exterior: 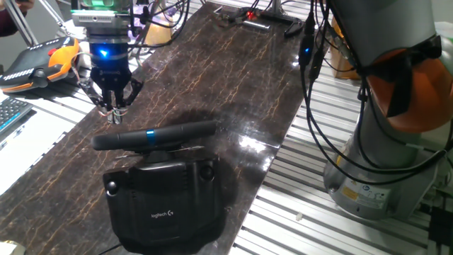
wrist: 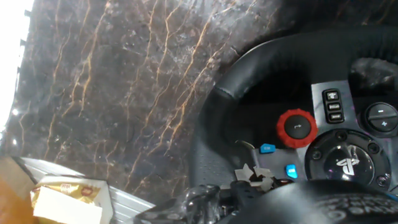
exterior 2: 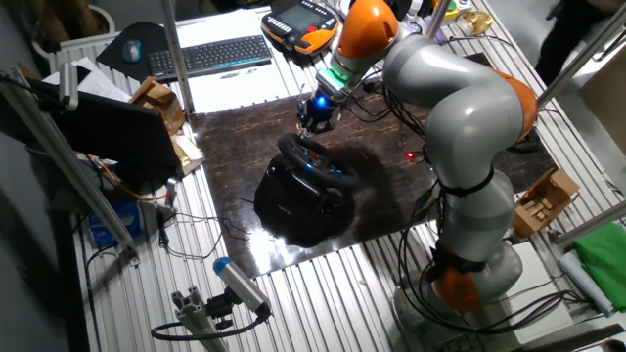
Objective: Rotate the steering wheel 90 degrees clockwise
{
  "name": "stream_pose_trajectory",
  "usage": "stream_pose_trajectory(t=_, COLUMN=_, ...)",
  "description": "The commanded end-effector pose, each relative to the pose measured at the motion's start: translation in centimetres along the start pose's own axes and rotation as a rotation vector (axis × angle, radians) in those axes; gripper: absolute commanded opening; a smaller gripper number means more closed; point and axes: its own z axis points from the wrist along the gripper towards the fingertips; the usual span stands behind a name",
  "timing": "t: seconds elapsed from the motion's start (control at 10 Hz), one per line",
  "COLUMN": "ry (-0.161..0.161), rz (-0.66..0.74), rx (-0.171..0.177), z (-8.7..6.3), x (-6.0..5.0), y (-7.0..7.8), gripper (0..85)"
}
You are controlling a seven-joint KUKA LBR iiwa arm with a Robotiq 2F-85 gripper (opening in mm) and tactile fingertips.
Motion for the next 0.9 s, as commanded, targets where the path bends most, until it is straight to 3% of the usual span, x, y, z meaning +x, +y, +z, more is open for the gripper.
stream_pose_trajectory(t=0.0, ry=-0.011, rz=-0.008, rx=0.014, z=0.01, x=0.01, y=0.01, gripper=0.7)
stream_pose_trajectory(t=0.3, ry=-0.109, rz=-0.093, rx=0.105, z=0.01, x=0.01, y=0.01, gripper=0.7)
stream_pose_trajectory(t=0.6, ry=-0.118, rz=-0.112, rx=0.132, z=0.01, x=0.01, y=0.01, gripper=0.7)
stream_pose_trajectory(t=0.8, ry=-0.084, rz=-0.105, rx=0.117, z=0.14, x=0.12, y=0.07, gripper=0.7)
